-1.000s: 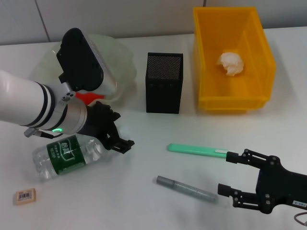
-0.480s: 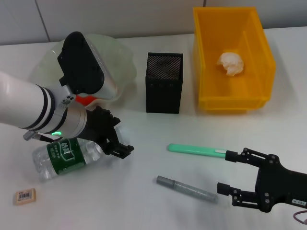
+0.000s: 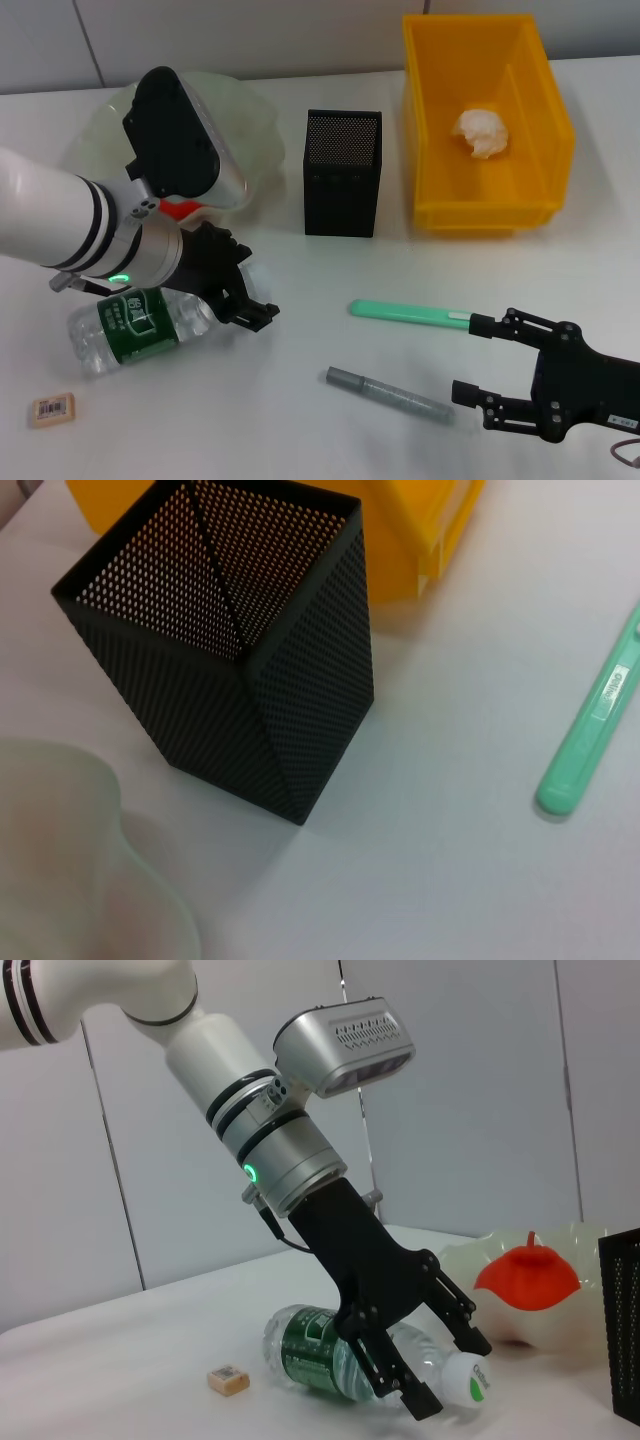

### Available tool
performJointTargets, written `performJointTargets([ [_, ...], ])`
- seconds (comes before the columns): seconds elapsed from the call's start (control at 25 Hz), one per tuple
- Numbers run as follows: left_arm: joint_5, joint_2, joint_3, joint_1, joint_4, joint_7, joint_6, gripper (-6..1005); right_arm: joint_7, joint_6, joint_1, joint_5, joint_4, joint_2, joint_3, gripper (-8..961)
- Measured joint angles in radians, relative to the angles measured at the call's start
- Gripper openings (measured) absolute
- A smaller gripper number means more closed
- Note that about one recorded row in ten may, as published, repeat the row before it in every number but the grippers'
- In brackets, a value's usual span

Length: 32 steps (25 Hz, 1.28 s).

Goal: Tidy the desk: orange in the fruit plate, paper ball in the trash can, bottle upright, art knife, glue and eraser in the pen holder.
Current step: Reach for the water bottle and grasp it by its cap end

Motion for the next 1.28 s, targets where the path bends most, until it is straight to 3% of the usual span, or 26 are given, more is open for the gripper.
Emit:
performJointTargets([
  [0.56, 0.016, 0.000, 0.028, -0.018, -0.020, 0.004, -0.024, 802, 0.003, 0.000, 0.001, -0.001, 0.000, 0.000, 0.000, 792],
  [0.84, 0.015, 0.000, 0.044, -0.029, -0.043, 0.011, -0.041, 612, 0.004, 0.000, 0.001, -0.002, 0.001, 0.000, 0.000, 792],
  [1.28, 0.011, 0.000, 0.043, -0.037, -0.043, 0.034, -0.035, 557, 0.006, 0.000, 0.001, -0.002, 0.002, 0.000, 0.000, 792],
])
